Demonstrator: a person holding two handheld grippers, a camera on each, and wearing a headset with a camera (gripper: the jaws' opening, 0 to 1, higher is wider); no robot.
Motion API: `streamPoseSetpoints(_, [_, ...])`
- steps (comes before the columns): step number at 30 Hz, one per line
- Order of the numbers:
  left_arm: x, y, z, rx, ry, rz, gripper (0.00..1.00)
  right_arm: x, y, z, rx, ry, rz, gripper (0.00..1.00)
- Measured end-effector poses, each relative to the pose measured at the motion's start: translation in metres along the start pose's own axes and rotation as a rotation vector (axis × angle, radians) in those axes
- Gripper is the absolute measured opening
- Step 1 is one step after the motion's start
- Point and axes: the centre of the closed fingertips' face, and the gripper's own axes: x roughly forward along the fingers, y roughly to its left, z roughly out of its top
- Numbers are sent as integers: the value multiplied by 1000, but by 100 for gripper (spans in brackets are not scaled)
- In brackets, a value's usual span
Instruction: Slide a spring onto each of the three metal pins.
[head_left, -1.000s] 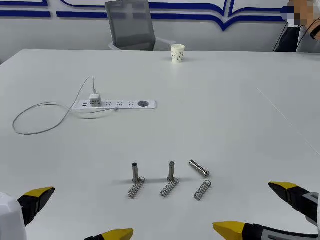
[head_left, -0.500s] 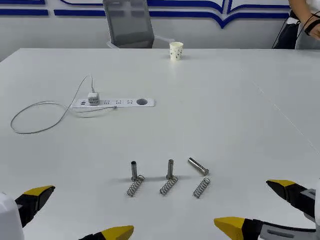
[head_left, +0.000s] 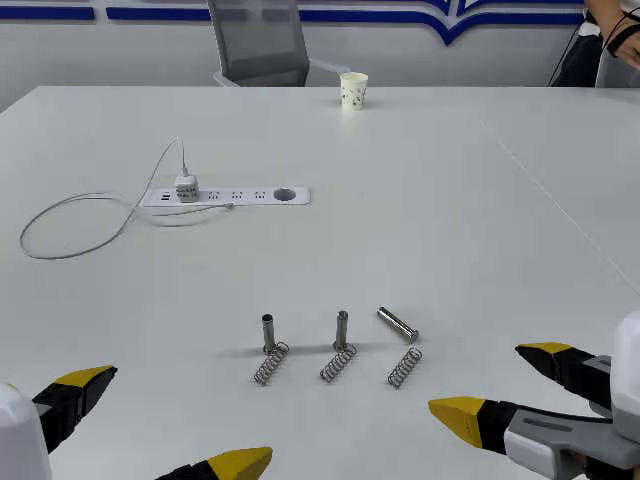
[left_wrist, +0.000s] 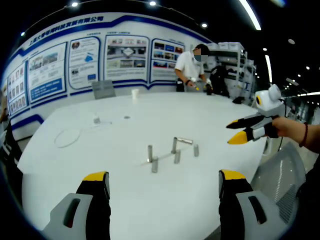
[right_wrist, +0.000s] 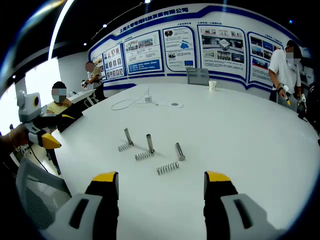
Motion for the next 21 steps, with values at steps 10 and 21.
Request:
streamPoseSetpoints(10, [4, -1, -3, -2, 2, -7, 90, 17, -3, 5, -30, 10, 26, 64])
streamPoseSetpoints(21, [7, -1, -6, 0, 0, -12, 89, 38, -9, 11, -60, 21, 39, 57])
